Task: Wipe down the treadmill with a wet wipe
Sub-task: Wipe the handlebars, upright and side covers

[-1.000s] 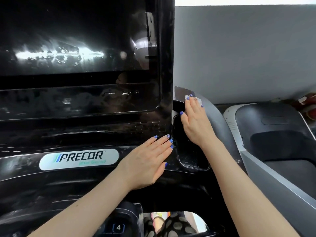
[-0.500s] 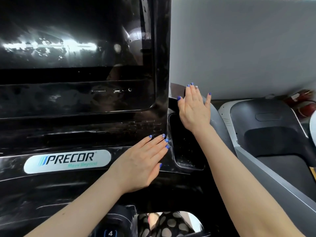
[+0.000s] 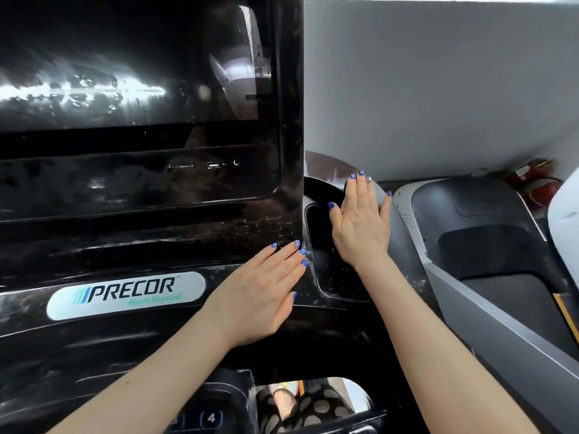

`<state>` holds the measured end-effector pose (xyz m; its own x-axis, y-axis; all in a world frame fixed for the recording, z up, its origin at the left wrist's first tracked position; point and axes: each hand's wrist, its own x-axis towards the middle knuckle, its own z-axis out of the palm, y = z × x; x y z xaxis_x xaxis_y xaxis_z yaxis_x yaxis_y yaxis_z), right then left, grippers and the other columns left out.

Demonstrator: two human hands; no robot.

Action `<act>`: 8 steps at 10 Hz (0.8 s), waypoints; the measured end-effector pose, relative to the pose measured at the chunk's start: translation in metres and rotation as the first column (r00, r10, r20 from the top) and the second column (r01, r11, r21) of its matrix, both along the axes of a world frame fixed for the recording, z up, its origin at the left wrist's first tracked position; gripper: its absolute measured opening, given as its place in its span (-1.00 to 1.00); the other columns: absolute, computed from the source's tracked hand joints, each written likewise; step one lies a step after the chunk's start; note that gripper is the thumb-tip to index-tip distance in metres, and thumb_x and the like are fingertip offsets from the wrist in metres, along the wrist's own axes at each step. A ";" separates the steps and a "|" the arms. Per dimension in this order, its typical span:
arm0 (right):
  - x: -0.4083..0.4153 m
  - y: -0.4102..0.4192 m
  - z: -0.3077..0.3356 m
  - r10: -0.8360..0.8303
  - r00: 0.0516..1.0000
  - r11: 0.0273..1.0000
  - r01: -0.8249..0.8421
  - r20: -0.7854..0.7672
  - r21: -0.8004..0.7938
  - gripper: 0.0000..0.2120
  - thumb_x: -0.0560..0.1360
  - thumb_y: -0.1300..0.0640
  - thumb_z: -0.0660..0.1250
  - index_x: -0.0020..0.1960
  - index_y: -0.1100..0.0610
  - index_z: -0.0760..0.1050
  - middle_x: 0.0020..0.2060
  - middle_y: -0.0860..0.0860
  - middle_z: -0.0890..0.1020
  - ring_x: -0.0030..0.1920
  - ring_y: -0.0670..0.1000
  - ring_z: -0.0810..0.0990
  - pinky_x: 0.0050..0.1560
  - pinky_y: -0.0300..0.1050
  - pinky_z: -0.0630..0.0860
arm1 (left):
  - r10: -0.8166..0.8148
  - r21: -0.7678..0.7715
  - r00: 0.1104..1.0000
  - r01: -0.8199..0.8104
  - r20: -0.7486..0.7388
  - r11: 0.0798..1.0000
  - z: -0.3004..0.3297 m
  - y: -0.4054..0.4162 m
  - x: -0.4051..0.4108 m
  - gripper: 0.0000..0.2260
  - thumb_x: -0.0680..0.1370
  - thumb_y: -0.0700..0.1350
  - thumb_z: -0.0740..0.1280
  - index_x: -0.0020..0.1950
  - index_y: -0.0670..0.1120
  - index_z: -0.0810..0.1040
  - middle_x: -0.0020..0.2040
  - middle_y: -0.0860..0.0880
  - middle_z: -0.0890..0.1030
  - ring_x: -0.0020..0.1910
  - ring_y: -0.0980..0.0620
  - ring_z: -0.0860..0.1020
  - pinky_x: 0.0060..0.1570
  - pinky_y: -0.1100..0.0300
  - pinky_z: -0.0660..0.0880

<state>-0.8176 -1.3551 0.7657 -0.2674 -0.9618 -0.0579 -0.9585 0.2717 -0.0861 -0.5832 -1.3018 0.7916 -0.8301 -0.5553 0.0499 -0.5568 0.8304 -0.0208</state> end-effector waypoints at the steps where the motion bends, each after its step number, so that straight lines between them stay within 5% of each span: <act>1: -0.007 -0.030 0.000 -0.053 0.998 0.998 0.055 0.043 -0.037 -0.36 0.69 -0.15 -0.13 0.63 0.23 0.02 0.63 0.12 0.06 0.63 0.06 -0.03 0.56 0.18 -0.24 | -0.002 0.006 1.000 0.002 -0.005 1.000 0.000 -0.001 0.000 -0.51 0.65 0.02 0.05 0.50 -0.17 0.44 0.52 -0.13 0.40 0.57 -0.09 0.27 0.54 -0.02 0.14; 2: -0.036 -0.070 0.002 -0.141 0.984 0.989 0.136 0.109 0.052 -0.44 0.70 -0.08 -0.17 0.47 0.20 0.35 0.43 0.16 0.43 0.53 0.11 0.28 0.55 0.30 -0.17 | 0.008 0.004 1.000 -0.008 -0.002 1.000 0.000 0.000 0.000 -0.51 0.65 0.03 0.05 0.49 -0.16 0.45 0.52 -0.12 0.41 0.56 -0.08 0.28 0.56 -0.03 0.19; 3: -0.049 -0.078 0.002 -0.162 0.978 0.984 0.150 0.127 0.099 -0.48 0.70 -0.04 -0.17 0.46 0.17 0.35 0.40 0.15 0.45 0.50 0.13 0.30 0.53 0.35 -0.11 | 0.003 0.000 1.000 -0.003 0.000 1.000 0.000 0.000 0.000 -0.51 0.65 0.02 0.06 0.48 -0.16 0.46 0.50 -0.13 0.43 0.55 -0.08 0.30 0.54 -0.03 0.22; 4: -0.028 -0.045 0.000 -0.155 0.979 0.987 0.158 0.131 -0.010 -0.45 0.70 -0.12 -0.07 0.58 0.16 0.18 0.57 0.12 0.24 0.59 0.09 0.12 0.54 0.32 -0.09 | 0.002 -0.005 1.000 -0.002 -0.001 1.000 -0.001 0.000 0.000 -0.51 0.65 0.02 0.06 0.47 -0.18 0.47 0.50 -0.14 0.43 0.55 -0.09 0.31 0.53 -0.05 0.23; 6: -0.002 0.035 -0.006 -0.070 0.994 0.998 0.070 -0.087 -0.004 -0.22 0.60 -0.24 -0.11 0.62 0.28 -0.05 0.59 0.33 0.02 0.60 0.28 -0.02 0.57 0.25 -0.11 | -0.003 -0.009 1.000 0.003 -0.006 1.000 -0.001 0.000 -0.001 -0.51 0.65 0.02 0.05 0.47 -0.18 0.48 0.49 -0.14 0.44 0.54 -0.10 0.33 0.53 -0.05 0.24; 7: -0.001 0.005 0.000 -0.139 0.988 0.990 0.141 -0.073 0.027 -0.20 0.63 -0.27 -0.05 0.60 0.33 -0.03 0.55 0.40 0.06 0.59 0.32 0.00 0.58 0.21 -0.10 | -0.003 -0.009 1.000 0.003 -0.008 1.000 -0.001 -0.001 0.000 -0.51 0.64 0.02 0.05 0.47 -0.17 0.48 0.49 -0.14 0.44 0.54 -0.10 0.33 0.53 -0.04 0.23; 8: -0.021 -0.033 0.004 -0.207 0.978 0.977 0.208 -0.034 0.041 -0.26 0.65 -0.27 -0.23 0.58 0.23 0.17 0.46 0.32 0.33 0.51 0.28 0.25 0.54 0.29 -0.04 | 0.002 -0.007 1.000 -0.002 -0.010 1.000 -0.001 -0.001 0.000 -0.50 0.65 0.02 0.04 0.47 -0.17 0.47 0.49 -0.14 0.44 0.54 -0.10 0.33 0.53 -0.04 0.21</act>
<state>-0.8391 -1.3881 0.7699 -0.4632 -0.8818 -0.0885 -0.8828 0.4679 -0.0422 -0.5830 -1.3027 0.7907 -0.8285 -0.5566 0.0618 -0.5586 0.8292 -0.0208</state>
